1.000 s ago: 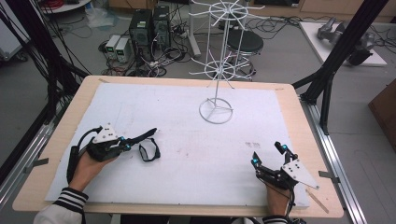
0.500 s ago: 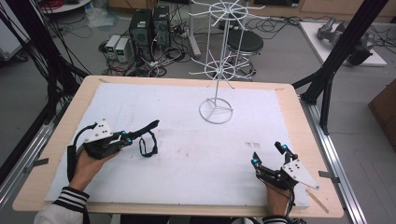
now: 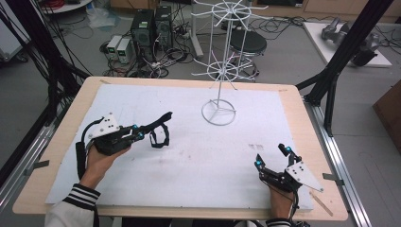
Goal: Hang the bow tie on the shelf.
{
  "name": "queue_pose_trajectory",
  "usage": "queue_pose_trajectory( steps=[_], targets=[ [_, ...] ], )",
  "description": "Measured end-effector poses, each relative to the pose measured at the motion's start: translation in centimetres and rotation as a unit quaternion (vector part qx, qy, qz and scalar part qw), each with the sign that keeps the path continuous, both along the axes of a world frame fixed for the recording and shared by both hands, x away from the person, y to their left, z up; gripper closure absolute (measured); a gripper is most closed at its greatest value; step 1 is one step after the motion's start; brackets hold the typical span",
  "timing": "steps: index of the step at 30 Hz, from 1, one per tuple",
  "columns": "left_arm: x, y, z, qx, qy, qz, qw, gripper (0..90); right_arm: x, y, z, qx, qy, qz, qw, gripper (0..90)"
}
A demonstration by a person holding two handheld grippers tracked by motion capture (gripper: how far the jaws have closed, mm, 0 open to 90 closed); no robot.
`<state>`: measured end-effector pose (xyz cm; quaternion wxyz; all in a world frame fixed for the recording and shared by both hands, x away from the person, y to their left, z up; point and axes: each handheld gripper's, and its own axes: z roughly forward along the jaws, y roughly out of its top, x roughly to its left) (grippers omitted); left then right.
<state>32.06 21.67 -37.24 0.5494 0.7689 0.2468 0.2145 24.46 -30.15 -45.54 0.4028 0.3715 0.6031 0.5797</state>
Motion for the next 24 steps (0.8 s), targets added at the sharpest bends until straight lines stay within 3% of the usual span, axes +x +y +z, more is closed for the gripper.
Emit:
queue_pose_trajectory(
  steps=[14,24],
  targets=[
    [0.7,-3.2,1.9,-0.027,-0.016,-0.029,0.9991,84.2,0.0,0.0,0.0,0.000,0.000,-0.001,1.0000,11.8],
    [1.2,-5.6,3.7,-0.025,-0.031,-0.045,0.9982,84.1,0.0,0.0,0.0,0.000,0.000,-0.002,1.0000,11.8]
  ],
)
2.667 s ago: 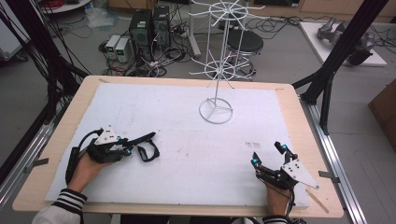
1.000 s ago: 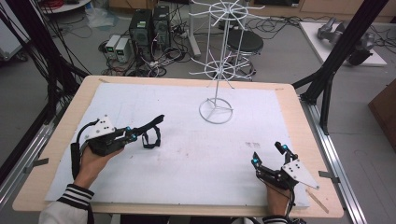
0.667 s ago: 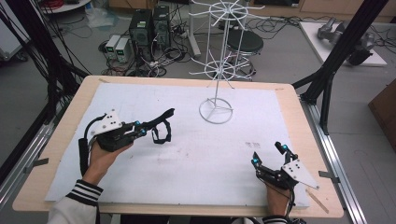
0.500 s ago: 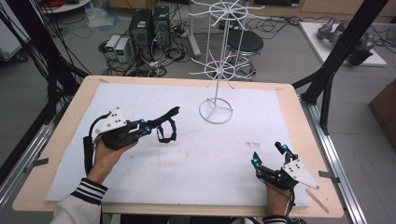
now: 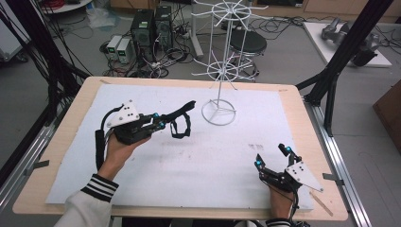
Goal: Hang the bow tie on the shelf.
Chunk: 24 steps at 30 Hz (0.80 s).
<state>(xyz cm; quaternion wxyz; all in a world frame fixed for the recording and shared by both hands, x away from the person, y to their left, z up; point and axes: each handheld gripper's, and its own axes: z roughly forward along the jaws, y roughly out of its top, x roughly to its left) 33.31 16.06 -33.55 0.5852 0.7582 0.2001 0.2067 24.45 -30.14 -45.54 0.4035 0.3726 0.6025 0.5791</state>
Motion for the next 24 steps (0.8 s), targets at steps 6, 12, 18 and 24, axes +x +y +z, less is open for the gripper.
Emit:
queue_pose_trajectory(
  steps=[6,12,18,24],
  targets=[
    [0.6,-1.3,0.6,-0.006,-0.001,-0.006,1.0000,84.1,0.0,0.0,0.0,-0.002,-0.002,0.000,1.0000,11.8],
    [1.2,-2.3,1.4,-0.015,0.002,-0.013,0.9998,84.1,0.0,0.0,0.0,-0.003,-0.003,0.000,1.0000,11.8],
    [1.6,-3.2,2.2,-0.016,-0.001,-0.023,0.9996,84.1,0.0,0.0,0.0,-0.003,-0.004,0.001,1.0000,11.8],
    [2.1,-4.1,2.6,-0.016,0.000,-0.028,0.9995,84.1,0.0,0.0,0.0,-0.004,-0.004,0.001,1.0000,11.8]
  ],
)
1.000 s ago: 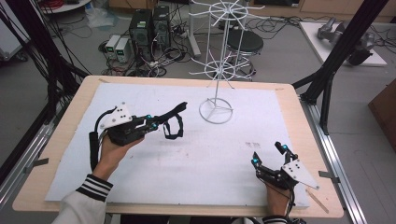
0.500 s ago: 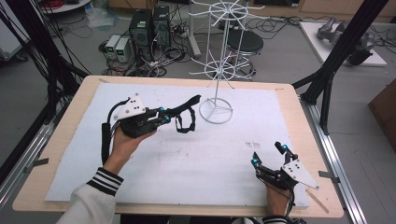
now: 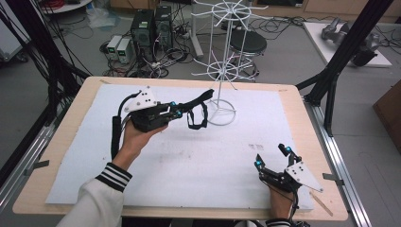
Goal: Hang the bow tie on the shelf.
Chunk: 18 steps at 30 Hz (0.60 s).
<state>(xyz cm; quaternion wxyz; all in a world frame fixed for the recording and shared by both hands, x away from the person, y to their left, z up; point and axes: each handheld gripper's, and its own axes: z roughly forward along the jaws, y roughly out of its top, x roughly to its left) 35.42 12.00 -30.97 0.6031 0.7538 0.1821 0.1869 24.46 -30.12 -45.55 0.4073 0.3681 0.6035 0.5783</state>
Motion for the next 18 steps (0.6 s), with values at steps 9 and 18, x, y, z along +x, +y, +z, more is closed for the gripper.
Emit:
queue_pose_trajectory(
  steps=[9,18],
  targets=[
    [1.4,-1.0,0.9,-0.020,0.005,-0.006,0.9998,84.1,0.0,0.0,0.0,0.001,0.000,-0.001,1.0000,11.8],
    [3.0,-1.7,1.7,-0.036,0.004,-0.006,0.9993,84.1,0.0,0.0,0.0,0.003,0.001,-0.001,1.0000,11.8]
  ],
)
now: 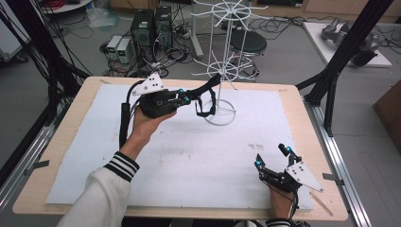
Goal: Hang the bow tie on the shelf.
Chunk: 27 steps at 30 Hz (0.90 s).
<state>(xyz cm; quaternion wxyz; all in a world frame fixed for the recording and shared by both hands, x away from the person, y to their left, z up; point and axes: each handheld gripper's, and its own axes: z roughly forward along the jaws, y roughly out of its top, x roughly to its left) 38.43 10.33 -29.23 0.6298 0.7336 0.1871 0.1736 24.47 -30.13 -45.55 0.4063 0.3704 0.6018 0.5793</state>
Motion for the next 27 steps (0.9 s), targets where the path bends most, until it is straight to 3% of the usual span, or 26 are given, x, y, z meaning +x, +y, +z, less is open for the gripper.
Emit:
queue_pose_trajectory(
  steps=[8,15,18,27],
  targets=[
    [1.2,-0.6,0.3,-0.006,0.001,0.006,1.0000,84.1,0.0,-0.1,0.0,0.005,0.002,-0.001,1.0000,11.8],
    [1.7,-0.9,0.5,0.008,-0.003,0.017,0.9998,84.1,0.0,0.0,0.0,0.003,0.003,-0.001,1.0000,11.8],
    [2.2,-1.1,0.6,-0.001,0.001,0.021,0.9998,84.2,0.0,0.0,0.0,0.003,0.003,-0.001,1.0000,11.8],
    [3.3,-2.0,-0.2,0.004,0.013,0.033,0.9994,84.2,0.0,0.0,0.0,0.005,0.004,0.000,1.0000,11.8]
  ],
)
